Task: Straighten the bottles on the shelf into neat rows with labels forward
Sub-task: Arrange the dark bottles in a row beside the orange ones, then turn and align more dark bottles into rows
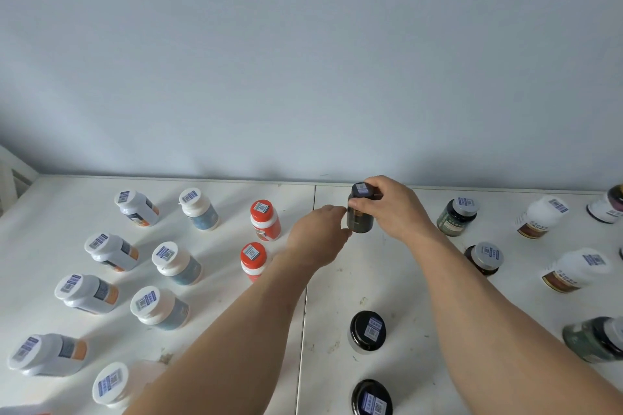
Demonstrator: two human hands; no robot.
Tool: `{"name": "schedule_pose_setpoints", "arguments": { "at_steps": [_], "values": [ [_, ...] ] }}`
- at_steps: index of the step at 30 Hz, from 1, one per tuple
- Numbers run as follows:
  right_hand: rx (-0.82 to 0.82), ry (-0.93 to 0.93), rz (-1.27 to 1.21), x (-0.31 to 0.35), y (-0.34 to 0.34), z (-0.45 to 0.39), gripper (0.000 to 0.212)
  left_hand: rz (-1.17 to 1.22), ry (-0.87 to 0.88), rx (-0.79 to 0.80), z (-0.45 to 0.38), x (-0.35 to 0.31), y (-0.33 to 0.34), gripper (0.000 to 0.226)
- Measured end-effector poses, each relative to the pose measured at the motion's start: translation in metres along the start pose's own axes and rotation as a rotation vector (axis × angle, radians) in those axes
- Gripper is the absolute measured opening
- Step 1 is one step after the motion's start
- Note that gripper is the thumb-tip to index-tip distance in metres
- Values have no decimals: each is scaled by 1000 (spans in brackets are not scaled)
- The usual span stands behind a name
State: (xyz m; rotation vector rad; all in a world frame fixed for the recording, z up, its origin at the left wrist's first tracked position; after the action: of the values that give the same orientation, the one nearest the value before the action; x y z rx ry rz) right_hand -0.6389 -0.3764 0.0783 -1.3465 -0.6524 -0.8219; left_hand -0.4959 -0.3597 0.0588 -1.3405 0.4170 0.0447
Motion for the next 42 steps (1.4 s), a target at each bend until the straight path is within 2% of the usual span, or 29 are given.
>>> {"name": "schedule_pose_setpoints", "arguments": {
  "at_steps": [4, 8, 13, 15, 19, 21, 31, 42],
  "values": [
    [11, 22, -44, -15, 14, 1, 34, -148, 93, -70, -1, -2, 8, 39],
    [17, 31, -65, -23, 21, 0, 36, -186, 100, -71, 2, -1, 10, 38],
    [20, 17, 27, -16, 16, 5, 64, -193, 58, -78, 14, -3, -3, 39],
    [-5, -29, 86, -8, 11, 11, 61, -213, 53, -98, 21, -5, -11, 37],
    [-53, -194, 278, 12, 3, 30, 25, -272, 54, -159, 37, -10, -26, 35],
    [-50, -243, 358, 20, 0, 42, 19, -286, 71, -180, 46, -14, -32, 34],
    [-55, -239, 606, 28, -9, 145, 32, -318, 247, -282, 124, -42, -40, 28],
    [-148, -217, 605, 21, -36, 265, 35, -294, 382, -334, 220, -93, -24, 24]
  ]
}}
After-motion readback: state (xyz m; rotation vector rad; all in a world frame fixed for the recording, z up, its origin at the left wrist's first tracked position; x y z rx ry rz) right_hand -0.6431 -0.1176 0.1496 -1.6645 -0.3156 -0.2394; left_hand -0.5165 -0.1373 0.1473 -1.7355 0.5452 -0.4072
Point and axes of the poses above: each hand's wrist, its own z-axis away from the middle knuckle, its own y-axis out of the palm, x = y × z, the point moved 6 cm from there along -z, towards the middle knuckle, and after that the axes turned 2 degrees about -z, right-handed, at the moved point
